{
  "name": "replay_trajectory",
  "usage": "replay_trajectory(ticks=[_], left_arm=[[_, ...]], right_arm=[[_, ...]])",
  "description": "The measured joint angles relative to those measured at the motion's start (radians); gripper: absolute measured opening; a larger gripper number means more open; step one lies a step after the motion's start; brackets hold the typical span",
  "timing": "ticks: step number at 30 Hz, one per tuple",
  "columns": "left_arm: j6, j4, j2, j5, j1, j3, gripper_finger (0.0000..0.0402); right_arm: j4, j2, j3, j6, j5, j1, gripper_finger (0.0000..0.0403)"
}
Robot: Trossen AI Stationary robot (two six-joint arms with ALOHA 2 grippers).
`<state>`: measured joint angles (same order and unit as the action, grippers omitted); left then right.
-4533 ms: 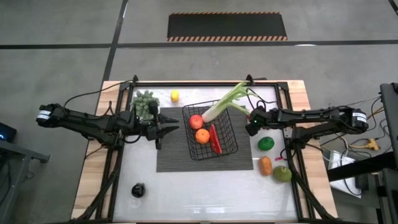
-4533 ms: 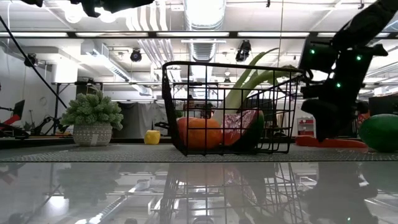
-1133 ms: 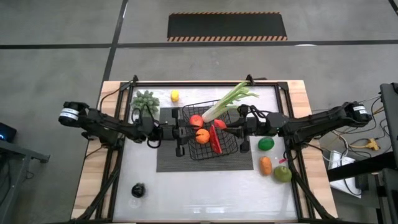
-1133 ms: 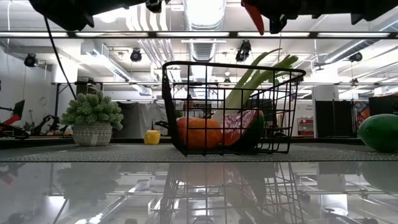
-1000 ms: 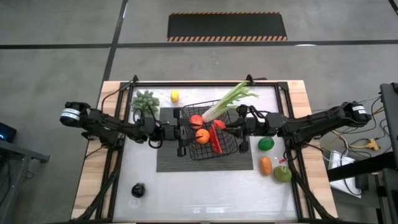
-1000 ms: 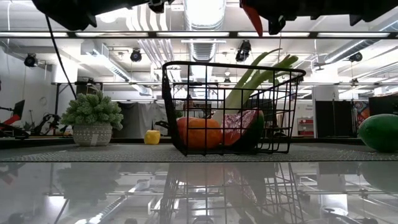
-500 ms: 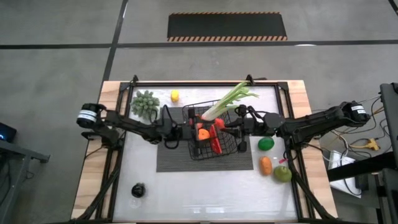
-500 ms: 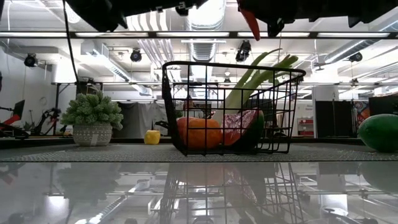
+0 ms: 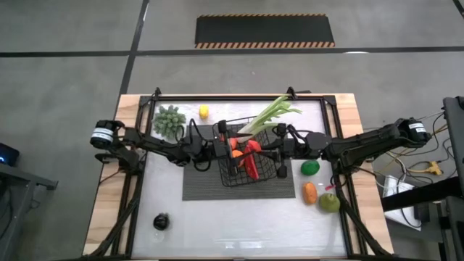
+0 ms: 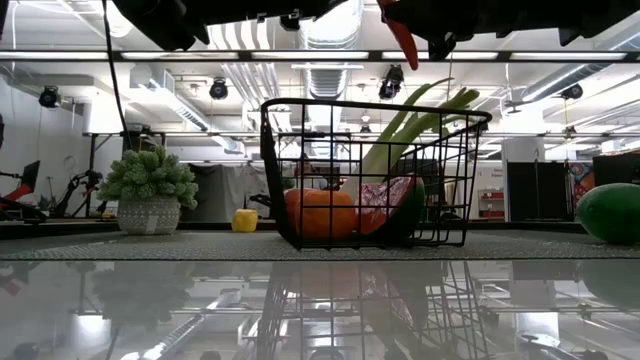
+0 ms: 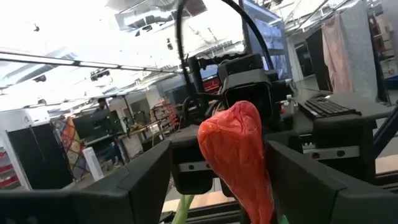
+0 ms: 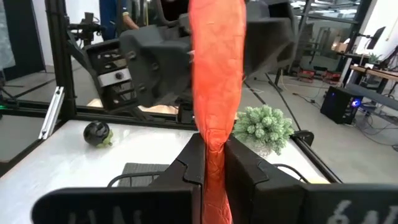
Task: Build produce basket
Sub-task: Put the carrot into the wire basket
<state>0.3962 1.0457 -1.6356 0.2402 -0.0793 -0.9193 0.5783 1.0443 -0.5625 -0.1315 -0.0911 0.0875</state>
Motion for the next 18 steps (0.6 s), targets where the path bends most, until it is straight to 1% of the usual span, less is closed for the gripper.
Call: replay_trajectory(ticks=[2,5,7,11,18], left_arm=[[0.002,0.000,0.000,-0.018,0.000,-0.002,0.0239],[0.002,0.001,0.000,-0.071,0.001,-0.002,0.0238],[0.003,0.000,0.000,-0.080,0.001,-0.002,0.0230],[0.007,-0.007,0.000,-0.083,0.001,-0.002,0.0195],[0.010,-0.009,0.001,-0.087,0.001,0.004,0.0123]], right_arm=[[0.002,0.000,0.000,-0.001,0.000,0.000,0.0023],[-0.002,0.000,0.000,0.001,0.001,0.000,0.0023],[0.001,0.000,0.000,0.005,0.001,0.000,0.0025],[0.002,0.000,0.000,0.007,-0.008,0.000,0.0045],[0.002,0.000,0.000,0.009,-0.014,0.000,0.0104]])
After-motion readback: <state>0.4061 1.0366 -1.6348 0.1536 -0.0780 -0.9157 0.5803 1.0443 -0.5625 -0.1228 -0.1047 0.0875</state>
